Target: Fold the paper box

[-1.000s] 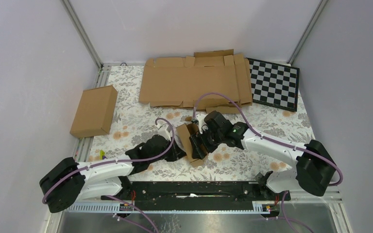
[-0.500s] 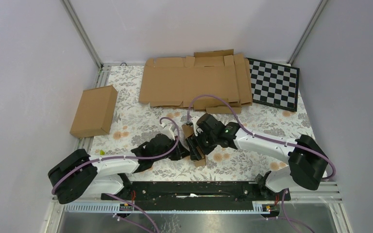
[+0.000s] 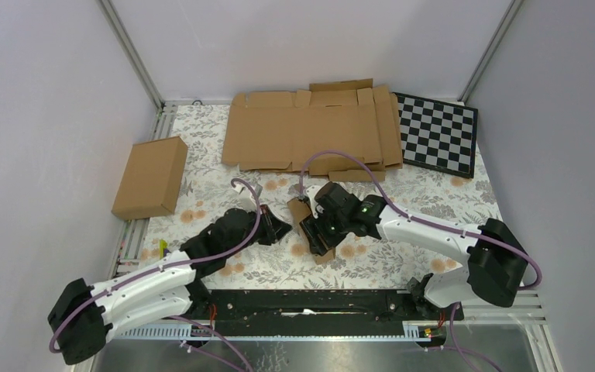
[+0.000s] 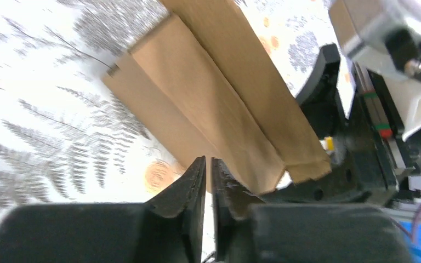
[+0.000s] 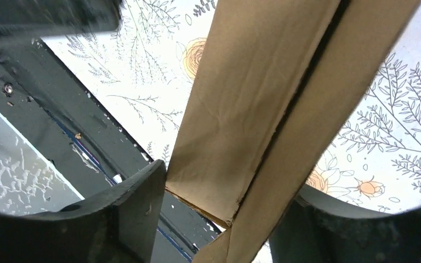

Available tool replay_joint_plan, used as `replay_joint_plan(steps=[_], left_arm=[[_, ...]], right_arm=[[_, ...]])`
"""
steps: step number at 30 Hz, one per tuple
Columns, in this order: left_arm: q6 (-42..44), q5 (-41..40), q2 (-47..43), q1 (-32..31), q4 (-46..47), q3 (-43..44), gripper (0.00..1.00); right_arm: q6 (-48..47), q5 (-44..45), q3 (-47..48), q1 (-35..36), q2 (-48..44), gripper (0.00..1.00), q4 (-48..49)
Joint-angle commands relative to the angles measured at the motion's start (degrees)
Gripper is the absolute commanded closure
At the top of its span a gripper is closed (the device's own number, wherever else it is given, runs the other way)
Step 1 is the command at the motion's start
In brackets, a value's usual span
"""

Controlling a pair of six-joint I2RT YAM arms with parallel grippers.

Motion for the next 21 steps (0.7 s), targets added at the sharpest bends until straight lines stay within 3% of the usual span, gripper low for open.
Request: replay_joint_plan(steps=[1, 5, 8, 21], left_arm=[[6.45, -1.99, -3.03, 4.73, -9.34, 5.41, 0.77], [11.18, 3.89, -1.9, 11.82, -10.16, 8.79, 0.44], [13.08, 8.9, 2.13, 16.25, -7.87, 10.75, 0.31], [16.53, 21.11, 19.82, 20.13, 4.7, 14.85, 0.27]], right_arm=[[-4.93, 0.06, -0.22, 0.32, -2.03, 0.26, -4.4], [-5.06, 2.73, 0.34, 0.32, -3.07, 0.04, -6.06], [-3.28, 5.24, 0.76, 0.32, -4.83, 0.0, -6.18], [9.16, 14.87, -0.39, 0.24, -11.6, 0.0, -6.06]])
